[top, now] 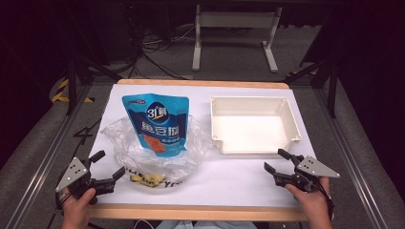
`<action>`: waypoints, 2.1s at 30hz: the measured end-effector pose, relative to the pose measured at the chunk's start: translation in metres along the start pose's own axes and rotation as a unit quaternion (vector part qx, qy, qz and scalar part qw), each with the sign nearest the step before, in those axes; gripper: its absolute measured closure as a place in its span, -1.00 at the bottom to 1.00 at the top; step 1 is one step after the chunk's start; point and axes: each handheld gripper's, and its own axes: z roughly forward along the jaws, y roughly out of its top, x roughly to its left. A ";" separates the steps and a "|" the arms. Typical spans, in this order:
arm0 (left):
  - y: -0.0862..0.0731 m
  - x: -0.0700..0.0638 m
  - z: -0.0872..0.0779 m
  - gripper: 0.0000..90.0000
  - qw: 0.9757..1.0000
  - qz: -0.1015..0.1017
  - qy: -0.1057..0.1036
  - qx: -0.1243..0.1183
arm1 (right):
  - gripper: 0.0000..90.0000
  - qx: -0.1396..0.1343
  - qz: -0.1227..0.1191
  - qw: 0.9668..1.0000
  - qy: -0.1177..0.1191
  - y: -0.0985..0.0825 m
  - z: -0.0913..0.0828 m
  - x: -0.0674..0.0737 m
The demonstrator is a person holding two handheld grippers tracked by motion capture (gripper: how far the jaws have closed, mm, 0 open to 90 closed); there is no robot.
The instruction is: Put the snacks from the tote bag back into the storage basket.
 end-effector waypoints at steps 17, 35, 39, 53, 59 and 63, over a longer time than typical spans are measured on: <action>0.001 0.000 -0.002 -0.91 1.000 0.004 0.001 0.003 | -0.48 0.009 0.000 1.000 0.002 0.014 0.001 0.005; 0.001 0.000 0.000 -0.91 1.000 0.005 -0.002 0.000 | -0.51 0.039 -0.041 0.997 0.047 0.083 0.015 0.019; 0.002 0.000 0.000 -0.91 1.000 0.006 -0.004 0.005 | -0.51 0.045 -0.053 0.996 0.056 0.099 0.021 0.022; 0.001 0.000 -0.001 -0.92 1.000 0.003 -0.007 -0.002 | -0.53 0.046 -0.080 0.991 0.096 0.146 0.046 0.040; 0.002 0.001 -0.001 -0.92 1.000 0.003 -0.011 0.001 | -0.53 0.050 -0.086 0.989 0.110 0.159 0.059 0.046; 0.002 0.001 -0.001 -0.91 1.000 0.002 -0.012 0.001 | -0.53 0.049 -0.089 0.987 0.123 0.164 0.066 0.048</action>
